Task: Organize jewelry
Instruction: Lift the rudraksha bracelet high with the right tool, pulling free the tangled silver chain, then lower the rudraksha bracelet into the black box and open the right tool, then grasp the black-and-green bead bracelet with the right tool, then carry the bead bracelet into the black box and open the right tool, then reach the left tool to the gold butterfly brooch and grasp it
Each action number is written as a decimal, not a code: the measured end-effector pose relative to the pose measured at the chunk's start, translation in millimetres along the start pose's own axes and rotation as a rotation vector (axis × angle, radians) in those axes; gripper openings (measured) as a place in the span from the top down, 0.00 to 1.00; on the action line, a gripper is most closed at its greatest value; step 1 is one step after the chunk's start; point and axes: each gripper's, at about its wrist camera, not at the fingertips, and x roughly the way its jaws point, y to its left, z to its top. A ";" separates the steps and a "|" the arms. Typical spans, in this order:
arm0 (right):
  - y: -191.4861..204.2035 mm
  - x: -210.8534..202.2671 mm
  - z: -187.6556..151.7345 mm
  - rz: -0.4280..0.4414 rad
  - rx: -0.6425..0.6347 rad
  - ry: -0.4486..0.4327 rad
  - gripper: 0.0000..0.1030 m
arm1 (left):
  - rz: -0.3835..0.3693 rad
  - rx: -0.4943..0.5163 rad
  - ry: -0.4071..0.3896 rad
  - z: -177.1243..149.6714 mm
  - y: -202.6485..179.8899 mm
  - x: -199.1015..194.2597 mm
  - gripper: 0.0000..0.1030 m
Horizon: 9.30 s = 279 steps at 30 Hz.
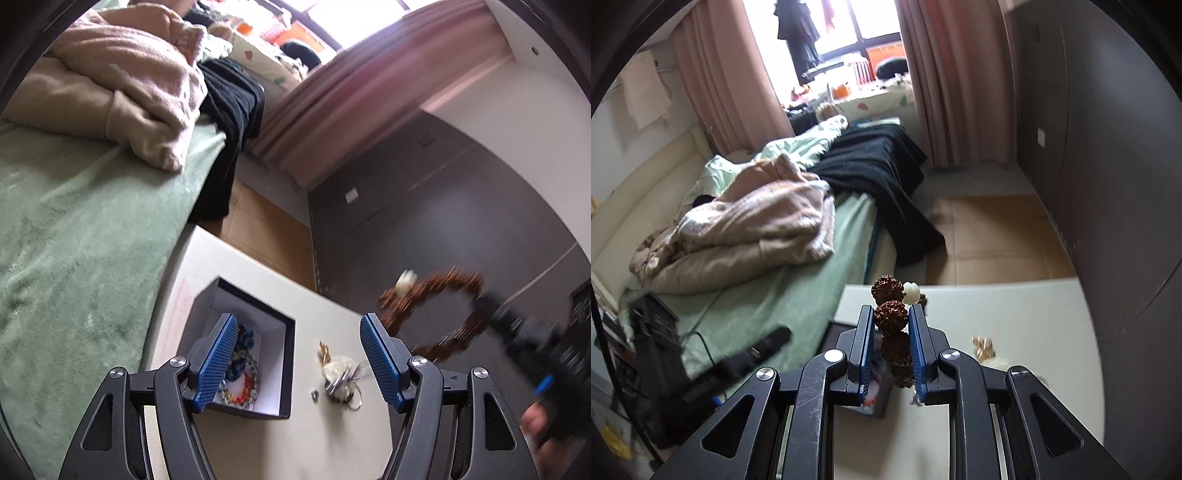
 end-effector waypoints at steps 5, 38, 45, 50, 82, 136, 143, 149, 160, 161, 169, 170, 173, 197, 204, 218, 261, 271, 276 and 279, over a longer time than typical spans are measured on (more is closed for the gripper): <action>21.4 -20.8 23.0 -0.019 -0.036 -0.049 0.81 | -0.020 0.025 0.031 -3.5 -4.0 2.3 0.32; 134.6 -74.3 90.2 -0.006 -0.176 -0.192 0.81 | -0.169 0.019 0.037 -2.2 -7.6 -8.7 0.40; 118.3 -28.7 65.7 0.023 -0.129 -0.099 0.81 | -0.117 -0.012 0.040 3.8 7.5 -8.6 0.70; 104.7 4.3 47.4 0.050 -0.093 -0.025 0.81 | -0.065 -0.052 0.014 9.3 21.5 -13.3 0.70; -5.9 85.1 -37.0 0.058 0.159 0.211 0.52 | 0.126 -0.109 -0.042 12.8 34.3 -11.4 0.31; -214.4 49.2 -116.2 -0.005 0.537 0.220 0.31 | 0.403 0.613 0.307 -134.5 -89.9 176.6 0.87; -209.0 76.3 -117.0 0.014 0.522 0.276 0.57 | 0.361 0.550 0.303 -119.2 -85.3 169.5 1.00; -201.9 98.5 -114.1 -0.002 0.488 0.300 0.62 | 0.298 0.483 0.275 -98.8 -83.4 155.1 1.00; -192.2 130.3 -107.7 -0.083 0.412 0.332 0.71 | 0.273 0.458 0.296 -85.4 -83.9 154.3 1.00; -190.5 132.5 -106.7 -0.100 0.394 0.332 0.76 | 0.278 0.459 0.305 -86.2 -83.4 155.4 1.00; -200.1 125.6 -108.7 -0.063 0.415 0.324 0.91 | 0.285 0.461 0.330 -93.8 -85.8 162.0 0.57; -201.7 121.5 -108.5 -0.054 0.421 0.317 0.91 | 0.275 0.465 0.322 -95.1 -87.8 161.5 0.56; -206.0 106.2 -107.5 -0.020 0.444 0.285 0.91 | 0.281 0.497 0.317 -101.7 -92.7 164.2 0.55; -203.6 57.7 -94.5 0.046 0.452 0.181 0.91 | 0.375 0.577 0.284 -112.3 -86.8 172.4 0.87; -188.9 49.1 -88.7 0.122 0.437 0.128 0.91 | 0.316 0.531 0.203 -93.9 -94.5 131.3 0.87; -133.2 40.6 -81.2 0.245 0.382 0.050 0.91 | 0.261 0.373 0.015 -45.8 -65.1 46.7 0.87; -22.3 109.9 -68.8 0.411 0.256 0.153 0.54 | 0.267 0.116 -0.105 1.6 -4.0 -0.3 0.25; -85.7 71.1 -75.4 0.267 0.330 0.118 0.49 | 0.256 0.238 -0.049 -24.9 -39.4 20.8 0.25; -116.1 56.8 -81.2 0.196 0.371 0.114 0.35 | 0.250 0.301 -0.017 -37.9 -57.6 35.1 0.25; -130.0 51.1 -83.7 0.170 0.385 0.112 0.35 | 0.252 0.347 0.017 -45.1 -71.2 46.3 0.25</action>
